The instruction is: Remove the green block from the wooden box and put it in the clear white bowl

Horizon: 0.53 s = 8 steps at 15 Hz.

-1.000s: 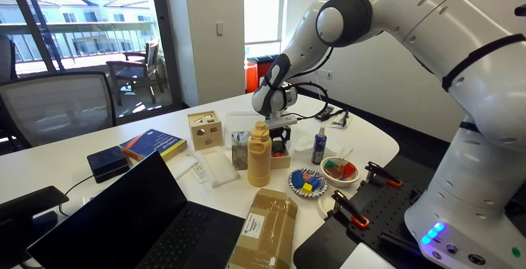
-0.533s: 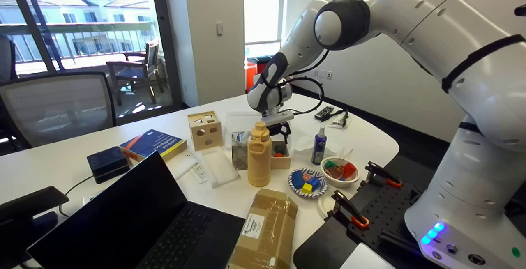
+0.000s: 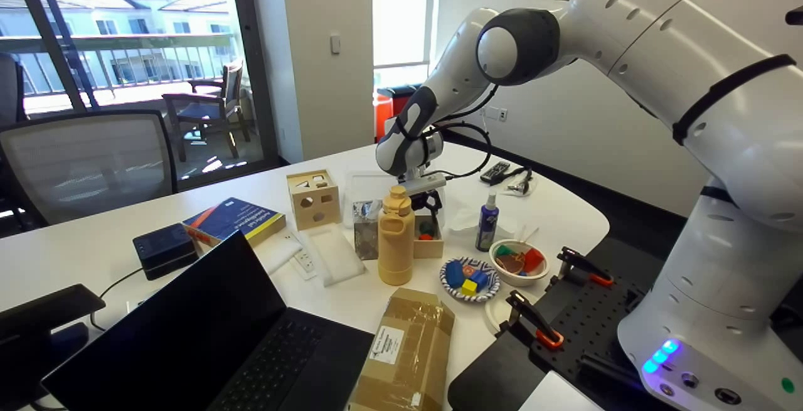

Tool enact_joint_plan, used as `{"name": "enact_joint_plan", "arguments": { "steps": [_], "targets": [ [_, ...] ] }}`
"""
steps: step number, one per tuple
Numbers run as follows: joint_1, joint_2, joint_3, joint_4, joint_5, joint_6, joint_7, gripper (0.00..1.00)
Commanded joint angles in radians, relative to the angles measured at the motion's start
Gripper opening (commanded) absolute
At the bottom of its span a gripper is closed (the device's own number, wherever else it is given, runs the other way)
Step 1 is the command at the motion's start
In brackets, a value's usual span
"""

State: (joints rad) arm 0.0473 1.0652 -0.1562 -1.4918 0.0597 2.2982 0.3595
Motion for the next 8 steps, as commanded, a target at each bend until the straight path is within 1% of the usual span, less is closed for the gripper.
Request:
{"name": "enact_joint_plan", "arguments": {
  "steps": [1,4,8],
  "targets": [
    [-0.011,0.018,0.015,0.046,-0.004,-0.027,-0.004,1.0],
    [-0.008,0.033,0.009,0.063,-0.008,-0.036,0.007,1.0],
    [-0.022,0.042,0.016,0.063,-0.001,-0.019,-0.006,1.0]
  ]
}}
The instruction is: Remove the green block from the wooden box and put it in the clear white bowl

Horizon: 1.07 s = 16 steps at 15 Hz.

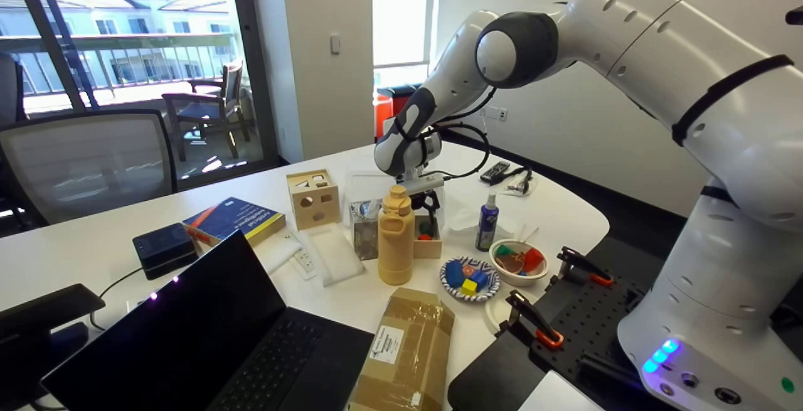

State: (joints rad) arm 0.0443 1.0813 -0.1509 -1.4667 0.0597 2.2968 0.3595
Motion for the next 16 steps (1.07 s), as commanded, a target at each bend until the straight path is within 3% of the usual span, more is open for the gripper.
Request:
{"name": "enact_joint_plan", "arguments": {
  "steps": [1,6,7,16],
  "targets": [
    [-0.021,0.031,0.009,0.042,-0.001,-0.018,-0.005,1.0],
    [-0.033,0.049,0.013,0.051,0.003,-0.016,-0.01,1.0],
    [-0.034,0.051,0.014,0.053,0.003,-0.015,-0.011,0.81],
    [-0.042,0.068,0.02,0.094,0.002,-0.033,-0.014,0.14]
  ]
}}
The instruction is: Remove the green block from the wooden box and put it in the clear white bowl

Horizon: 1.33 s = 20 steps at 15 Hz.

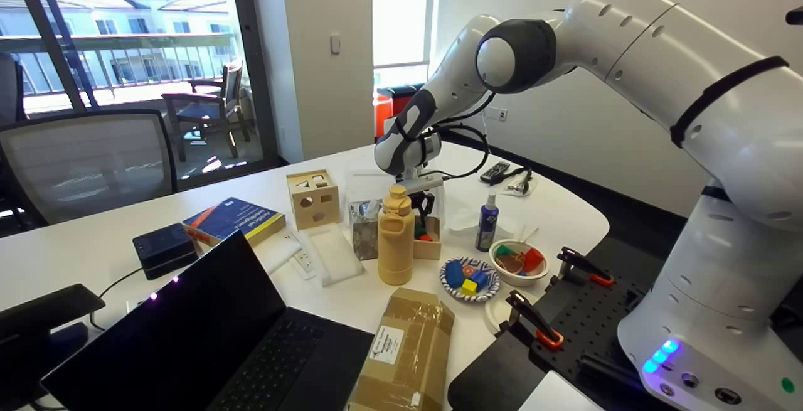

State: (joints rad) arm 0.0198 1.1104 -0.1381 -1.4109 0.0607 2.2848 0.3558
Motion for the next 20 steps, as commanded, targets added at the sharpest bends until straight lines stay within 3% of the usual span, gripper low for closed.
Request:
{"name": "enact_joint_plan", "arguments": {
  "steps": [1,7,20],
  "targets": [
    [-0.019,0.041,0.008,0.04,0.002,-0.022,-0.011,0.13],
    [-0.03,0.037,0.022,0.03,0.011,-0.014,-0.026,0.12],
    [-0.092,-0.128,0.081,-0.1,0.065,-0.005,-0.13,0.12]
  ]
}}
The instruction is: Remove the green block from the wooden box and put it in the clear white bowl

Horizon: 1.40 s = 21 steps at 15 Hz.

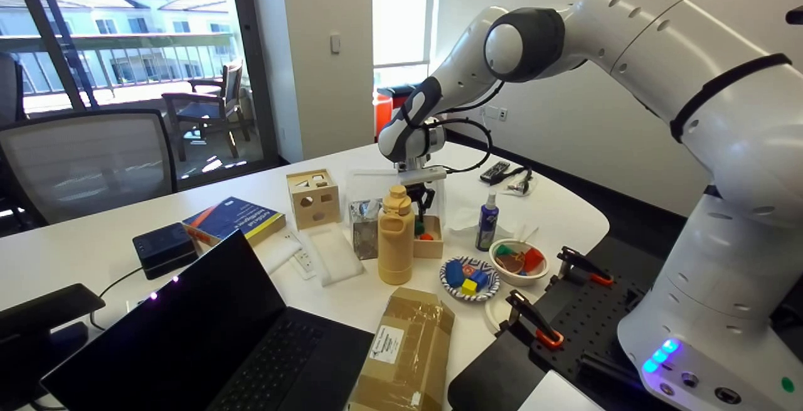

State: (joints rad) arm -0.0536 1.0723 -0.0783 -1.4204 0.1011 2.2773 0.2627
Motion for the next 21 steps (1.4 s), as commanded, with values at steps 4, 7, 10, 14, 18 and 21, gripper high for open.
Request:
{"name": "enact_joint_plan", "arguments": {
  "steps": [4,7,10,14,18,21],
  "targets": [
    [-0.022,-0.17,0.027,-0.169,0.04,-0.008,-0.032,0.12],
    [-0.009,-0.237,0.024,-0.263,0.049,-0.001,-0.012,0.12],
    [0.016,-0.333,0.014,-0.412,0.061,0.029,0.026,0.12],
    [0.043,-0.455,0.007,-0.605,0.086,0.072,0.086,0.12],
    [0.062,-0.556,-0.013,-0.782,0.111,0.168,0.169,0.12],
    [0.058,-0.609,-0.043,-0.892,0.116,0.259,0.219,0.12]
  ]
}}
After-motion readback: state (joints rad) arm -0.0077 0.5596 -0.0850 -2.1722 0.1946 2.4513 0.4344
